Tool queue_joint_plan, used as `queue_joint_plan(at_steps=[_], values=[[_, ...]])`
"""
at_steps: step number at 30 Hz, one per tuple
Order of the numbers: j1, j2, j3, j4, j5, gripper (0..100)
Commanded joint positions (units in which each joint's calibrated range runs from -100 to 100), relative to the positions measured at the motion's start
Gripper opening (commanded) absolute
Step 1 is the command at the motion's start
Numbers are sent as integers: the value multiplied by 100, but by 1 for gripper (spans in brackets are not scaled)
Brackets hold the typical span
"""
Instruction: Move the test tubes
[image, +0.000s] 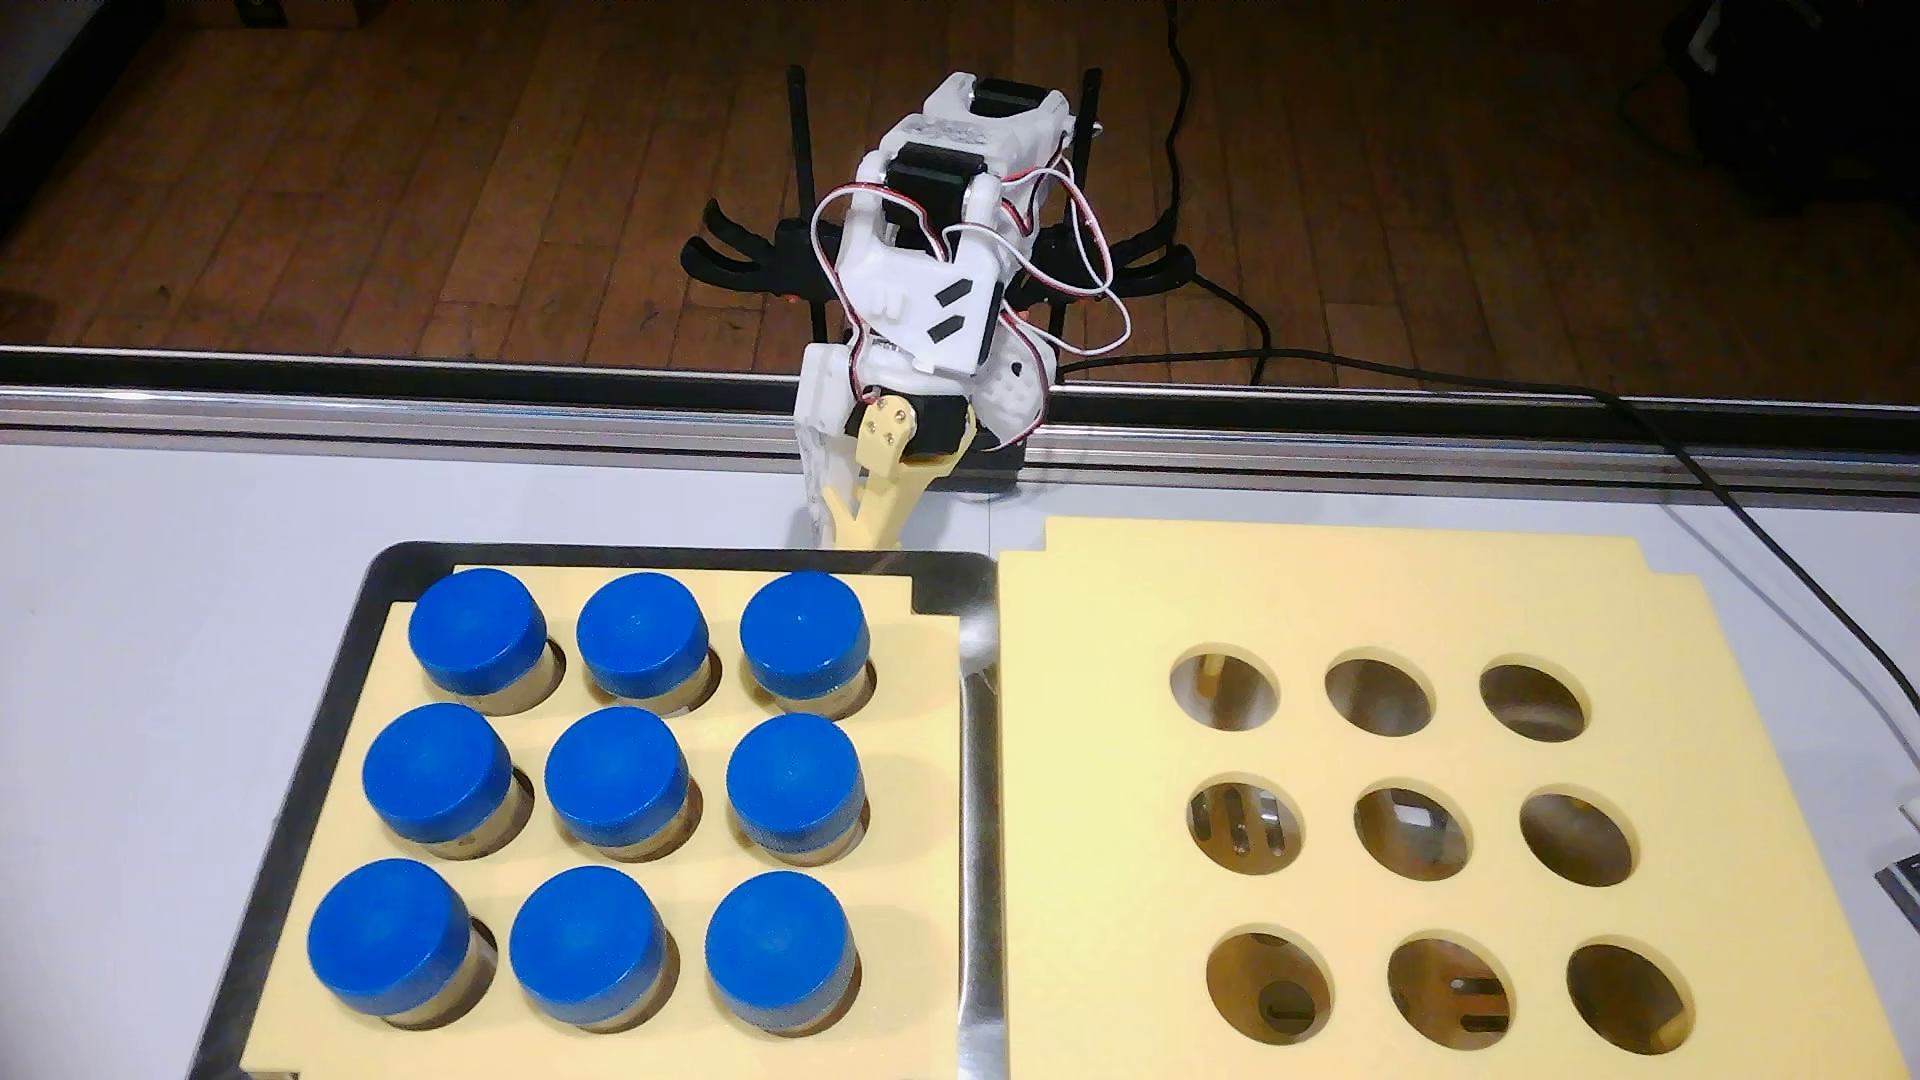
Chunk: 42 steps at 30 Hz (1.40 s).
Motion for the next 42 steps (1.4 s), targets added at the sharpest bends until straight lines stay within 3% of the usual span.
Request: queue_joint_plan(at_steps=[1,25,38,42], values=[[28,-22,10,-98,20,1],[28,-22,10,-98,20,0],[399,-22,1,-108,20,1],[925,-31,-8,-185,52,1]])
